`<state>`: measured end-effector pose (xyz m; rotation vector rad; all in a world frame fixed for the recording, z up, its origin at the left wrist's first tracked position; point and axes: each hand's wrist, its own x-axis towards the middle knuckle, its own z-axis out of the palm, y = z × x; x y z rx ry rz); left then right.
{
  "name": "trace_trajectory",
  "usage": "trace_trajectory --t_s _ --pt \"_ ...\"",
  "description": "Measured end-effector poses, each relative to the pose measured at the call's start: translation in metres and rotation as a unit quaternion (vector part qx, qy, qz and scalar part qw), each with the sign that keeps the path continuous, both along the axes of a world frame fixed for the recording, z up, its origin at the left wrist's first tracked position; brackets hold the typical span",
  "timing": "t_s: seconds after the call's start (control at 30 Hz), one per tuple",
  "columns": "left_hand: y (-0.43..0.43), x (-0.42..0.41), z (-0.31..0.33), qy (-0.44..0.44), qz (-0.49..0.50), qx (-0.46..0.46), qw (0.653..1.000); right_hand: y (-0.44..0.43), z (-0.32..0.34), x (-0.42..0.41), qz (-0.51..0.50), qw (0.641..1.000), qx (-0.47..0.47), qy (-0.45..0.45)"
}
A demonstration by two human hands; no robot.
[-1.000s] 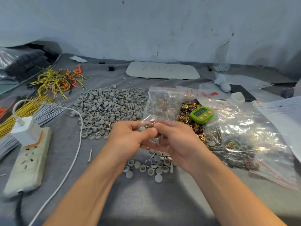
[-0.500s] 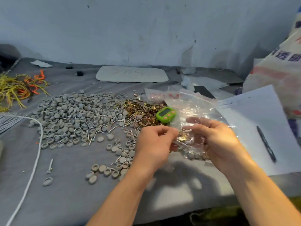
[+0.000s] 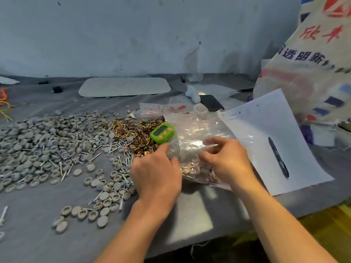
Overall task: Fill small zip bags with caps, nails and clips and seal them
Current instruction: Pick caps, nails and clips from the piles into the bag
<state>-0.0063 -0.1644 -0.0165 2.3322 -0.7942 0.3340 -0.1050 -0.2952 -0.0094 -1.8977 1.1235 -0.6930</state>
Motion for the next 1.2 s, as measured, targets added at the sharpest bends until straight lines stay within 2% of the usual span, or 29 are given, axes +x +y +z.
trace_trajectory --t_s 0.07,0.13,0.2,0.27,0.37,0.43,0.47,0.53,0.6,0.73,0.83,0.9,0.97,1.03,1.1,1.17,1.2 --pt "-0.004 -0.006 -0.005 -0.063 -0.045 -0.062 0.995 0.003 -0.001 0.007 0.004 0.998 -0.052 0.041" --pt "-0.009 -0.01 -0.012 -0.087 -0.15 -0.067 0.982 0.003 -0.003 0.011 0.016 0.997 -0.061 0.046" --pt "-0.011 -0.012 -0.02 -0.076 -0.26 0.016 0.962 0.002 -0.004 0.012 0.021 0.998 -0.052 0.042" --pt "-0.012 -0.009 -0.031 -0.037 -0.323 0.103 0.94 -0.002 0.0 0.003 0.0 0.999 -0.032 0.013" --pt "-0.019 -0.001 -0.044 -0.058 -0.311 0.185 0.931 -0.016 0.011 -0.018 -0.122 0.987 -0.099 0.021" --pt "-0.025 0.003 -0.043 -0.07 -0.299 0.195 0.931 -0.022 0.015 -0.031 -0.185 0.967 -0.15 0.091" --pt "-0.026 0.005 -0.044 -0.073 -0.294 0.194 0.933 -0.023 0.014 -0.035 -0.183 0.96 -0.155 0.144" --pt "-0.028 0.006 -0.047 -0.08 -0.285 0.187 0.937 -0.022 0.005 -0.039 -0.108 0.957 -0.123 0.241" --pt "-0.027 0.002 -0.049 -0.094 -0.28 0.167 0.941 -0.017 -0.003 -0.04 -0.031 0.953 -0.076 0.292" --pt "-0.029 -0.008 -0.053 -0.096 -0.32 0.137 0.933 -0.023 0.0 -0.045 -0.056 0.95 -0.074 0.297" --pt "-0.03 -0.007 -0.056 -0.092 -0.337 0.149 0.925 -0.022 0.007 -0.044 -0.058 0.929 -0.113 0.347" --pt "-0.029 -0.006 -0.056 -0.095 -0.335 0.153 0.925 -0.021 0.013 -0.046 -0.071 0.931 -0.136 0.331" --pt "-0.029 -0.007 -0.055 -0.093 -0.332 0.158 0.925 -0.022 0.02 -0.051 -0.061 0.96 -0.099 0.255" --pt "-0.03 -0.011 -0.054 -0.08 -0.335 0.147 0.927 -0.012 0.024 -0.056 0.054 0.975 -0.019 0.216" --pt "-0.032 -0.012 -0.052 -0.069 -0.346 0.131 0.926 0.001 0.019 -0.055 0.178 0.935 -0.024 0.305" --pt "-0.031 -0.011 -0.05 -0.064 -0.353 0.119 0.926 0.004 0.008 -0.049 0.19 0.904 -0.113 0.367" --pt "-0.03 -0.011 -0.05 -0.059 -0.351 0.117 0.927 0.0 0.007 -0.046 0.163 0.913 -0.126 0.353"
